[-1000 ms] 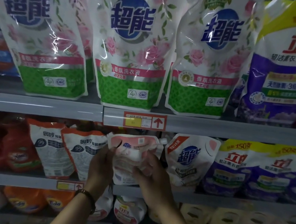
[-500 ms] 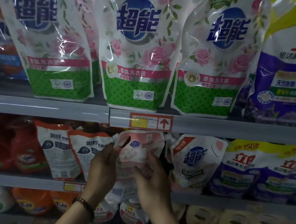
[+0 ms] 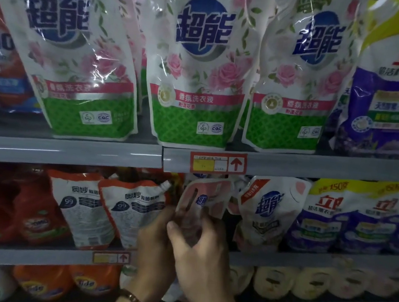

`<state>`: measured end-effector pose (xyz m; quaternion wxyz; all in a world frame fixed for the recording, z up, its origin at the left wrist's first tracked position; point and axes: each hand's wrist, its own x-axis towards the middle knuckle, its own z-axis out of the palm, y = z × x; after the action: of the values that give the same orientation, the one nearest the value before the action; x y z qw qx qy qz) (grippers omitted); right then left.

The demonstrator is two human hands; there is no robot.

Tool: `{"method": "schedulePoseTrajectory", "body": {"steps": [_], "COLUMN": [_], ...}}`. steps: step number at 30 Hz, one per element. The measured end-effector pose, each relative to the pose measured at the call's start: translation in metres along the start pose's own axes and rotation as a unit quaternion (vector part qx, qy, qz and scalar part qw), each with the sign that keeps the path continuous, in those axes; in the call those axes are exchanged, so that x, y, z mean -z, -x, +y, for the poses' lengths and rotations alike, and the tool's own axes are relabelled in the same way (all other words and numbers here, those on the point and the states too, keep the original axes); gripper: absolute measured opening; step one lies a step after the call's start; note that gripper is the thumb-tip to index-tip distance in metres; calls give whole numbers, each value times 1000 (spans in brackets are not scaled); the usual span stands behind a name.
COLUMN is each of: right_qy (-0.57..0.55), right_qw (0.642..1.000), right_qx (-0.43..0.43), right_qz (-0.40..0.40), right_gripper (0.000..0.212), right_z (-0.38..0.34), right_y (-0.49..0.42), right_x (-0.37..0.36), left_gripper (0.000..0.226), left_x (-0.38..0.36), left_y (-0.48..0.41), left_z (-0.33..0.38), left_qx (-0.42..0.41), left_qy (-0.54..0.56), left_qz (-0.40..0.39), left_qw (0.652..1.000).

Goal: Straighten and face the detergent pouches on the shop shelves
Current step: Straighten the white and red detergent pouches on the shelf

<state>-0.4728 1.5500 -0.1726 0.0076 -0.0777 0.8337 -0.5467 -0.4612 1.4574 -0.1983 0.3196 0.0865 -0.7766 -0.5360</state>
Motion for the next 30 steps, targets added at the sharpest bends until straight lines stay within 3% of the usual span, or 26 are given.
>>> {"method": "schedulePoseTrajectory", "body": {"steps": [3,9,17,24,27,30], "right_qy": [-35,-91,-115,-108,-93,-80], "right_qw": [998,994,986,983,986,990], "right_qx": [-22,-25,5,17,10,-6], "right_qz": [39,60,118,145,138,120], "right_gripper": [84,33,15,23,32,27], "right_z": [3,-4,1,15,23,34], "right_y": [-1,0,-7,-15,-23,-33], "right_x": [-7,-1,3,6,12,20], "left_gripper": [44,15,22,33,33,38], "left_x": [-3,-13,-17,-4,-1,1], "left_y": [5,11,13,10,7,-5], "left_z": [2,-7,-6,2,-6,-26], "left_qx": [-24,14,25,-5,10,51], "left_qy": [-9,57,90,115,141,176], "left_qz": [-11,-23,-104,-201,-216,-189], "left_qw": [1000,998,990,973,966,965]}}
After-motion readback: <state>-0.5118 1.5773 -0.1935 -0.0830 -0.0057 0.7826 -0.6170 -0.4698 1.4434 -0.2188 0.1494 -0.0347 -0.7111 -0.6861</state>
